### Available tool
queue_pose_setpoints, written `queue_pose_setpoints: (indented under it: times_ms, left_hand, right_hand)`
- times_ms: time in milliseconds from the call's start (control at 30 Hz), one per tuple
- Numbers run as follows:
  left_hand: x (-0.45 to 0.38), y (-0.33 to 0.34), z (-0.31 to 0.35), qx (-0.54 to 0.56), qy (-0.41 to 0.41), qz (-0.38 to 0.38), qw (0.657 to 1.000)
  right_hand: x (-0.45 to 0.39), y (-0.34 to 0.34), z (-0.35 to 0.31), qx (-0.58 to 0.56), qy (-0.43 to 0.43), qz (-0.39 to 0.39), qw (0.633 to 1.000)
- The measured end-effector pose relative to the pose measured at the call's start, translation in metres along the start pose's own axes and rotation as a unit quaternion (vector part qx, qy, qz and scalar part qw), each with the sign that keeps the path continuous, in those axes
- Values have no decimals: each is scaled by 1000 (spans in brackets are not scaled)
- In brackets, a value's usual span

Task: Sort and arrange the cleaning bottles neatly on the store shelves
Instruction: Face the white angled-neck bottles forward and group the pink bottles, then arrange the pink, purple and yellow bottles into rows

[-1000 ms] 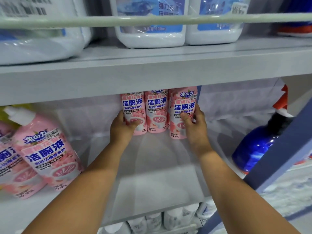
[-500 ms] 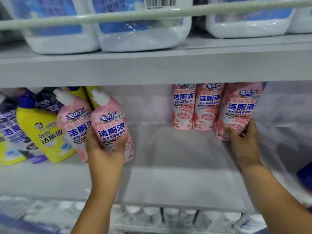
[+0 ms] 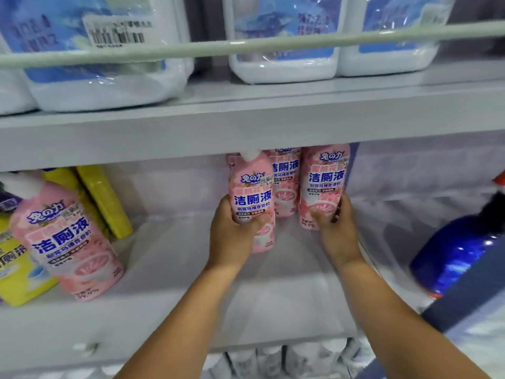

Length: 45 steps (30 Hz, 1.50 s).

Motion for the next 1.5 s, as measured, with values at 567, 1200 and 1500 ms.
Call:
queue_pose_setpoints:
  times_ms: [567,1200,1500]
  left_hand:
    - [-26,67,-30,-158,50,-23,986]
    - [32,-19,-30,-15,-73,89,993]
    - [128,-255,-32,-64,-55,361,929]
  right_hand:
    - [-8,-8,9,91,6,35,995]
    - [45,31,-38,41,-65,91,993]
    - [125,214,-37,-30,81,-301,950]
Point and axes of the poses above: each hand's wrist, its own x-axis away from the middle knuckle, its own y-axis out of the palm, z = x × y, the point moved 3 cm from there along -x, towards the middle knuckle, and after that the axes turned 1 degree about -x, right-handed, at the moved point
